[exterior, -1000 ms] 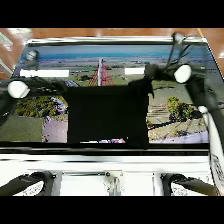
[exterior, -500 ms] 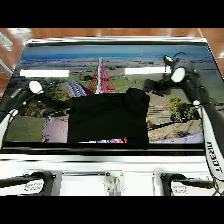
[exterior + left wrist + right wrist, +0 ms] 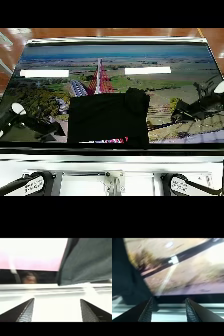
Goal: Fold the shirts.
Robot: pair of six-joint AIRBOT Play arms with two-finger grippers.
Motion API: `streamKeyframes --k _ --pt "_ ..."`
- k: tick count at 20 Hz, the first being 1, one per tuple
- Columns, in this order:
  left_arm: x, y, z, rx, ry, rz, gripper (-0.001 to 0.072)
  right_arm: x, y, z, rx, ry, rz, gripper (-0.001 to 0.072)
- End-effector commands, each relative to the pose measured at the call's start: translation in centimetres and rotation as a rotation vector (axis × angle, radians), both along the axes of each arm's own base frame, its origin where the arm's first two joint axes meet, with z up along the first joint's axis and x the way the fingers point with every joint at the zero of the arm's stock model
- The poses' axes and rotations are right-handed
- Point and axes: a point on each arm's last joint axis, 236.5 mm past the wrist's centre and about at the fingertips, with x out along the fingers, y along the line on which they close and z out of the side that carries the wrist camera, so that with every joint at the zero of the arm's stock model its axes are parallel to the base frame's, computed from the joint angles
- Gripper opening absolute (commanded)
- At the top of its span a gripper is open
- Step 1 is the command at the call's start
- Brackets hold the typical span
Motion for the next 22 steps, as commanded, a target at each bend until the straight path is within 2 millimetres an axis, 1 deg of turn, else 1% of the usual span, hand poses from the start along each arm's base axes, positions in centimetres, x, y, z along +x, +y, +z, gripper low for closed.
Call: streamKeyframes --k 1,2,4,6,10,11,12,13,15,16,18,19,20,22 --pt "0.2 -2.7 -2.5 -0.087 -0.06 0.131 0.0667 0.1 1.7 -0.7 0.125 -0.044 -0.081 0.051" --pt "0.5 -3.1 -2.9 -0.086 -0.077 0.138 0.0665 0.4 2.4 -0.8 0.14 -0.057 -0.082 0.051" --pt "0.6 -3.5 -3.4 -0.071 -0.091 0.12 0.0664 1.0 2.8 -0.9 0.137 -0.078 -0.078 0.051" --pt "0.5 -3.6 -3.8 -0.07 -0.079 0.118 0.0664 1.4 3.3 -0.9 0.129 -0.093 -0.065 0.051" --pt "0.6 -3.7 -5.3 -0.062 -0.05 0.132 0.0662 1.9 4.5 -0.9 0.122 -0.107 -0.041 0.051" --pt "1.0 -4.1 -5.4 -0.067 -0.057 0.142 0.06 2.0 4.8 -1.0 0.12 -0.109 -0.035 0.051" --pt "1.5 -4.5 -5.4 -0.074 -0.072 0.157 0.0367 2.0 5.0 -1.0 0.115 -0.108 -0.031 0.051" --pt "2.0 -4.7 -5.3 -0.077 -0.092 0.169 0.0174 2.0 5.2 -1.1 0.106 -0.103 -0.024 0.051" --pt "2.5 -4.8 -5.1 -0.079 -0.113 0.165 0.0047 1.4 5.0 -1.7 0.057 -0.079 0.005 0.051" --pt "2.6 -4.8 -5.1 -0.081 -0.119 0.156 0.0046 0.9 5.1 -2.2 0.04 -0.062 0.023 0.051" --pt "2.3 -5.0 -5.0 -0.088 -0.113 0.141 0.0045 -0.5 6.2 -3.6 0.068 -0.022 0.03 0.0525" --pt "2.1 -5.0 -4.9 -0.093 -0.115 0.124 0.0046 -1.1 7.0 -4.4 0.101 -0.009 0.022 0.061" --pt "2.0 -5.1 -4.8 -0.098 -0.117 0.11 0.0046 -1.8 7.9 -5.3 0.139 0.001 0.011 0.0624" --pt "2.1 -5.2 -4.3 -0.102 -0.142 0.087 0.0045 -2.9 9.8 -6.9 0.207 0.029 -0.017 0.0624"
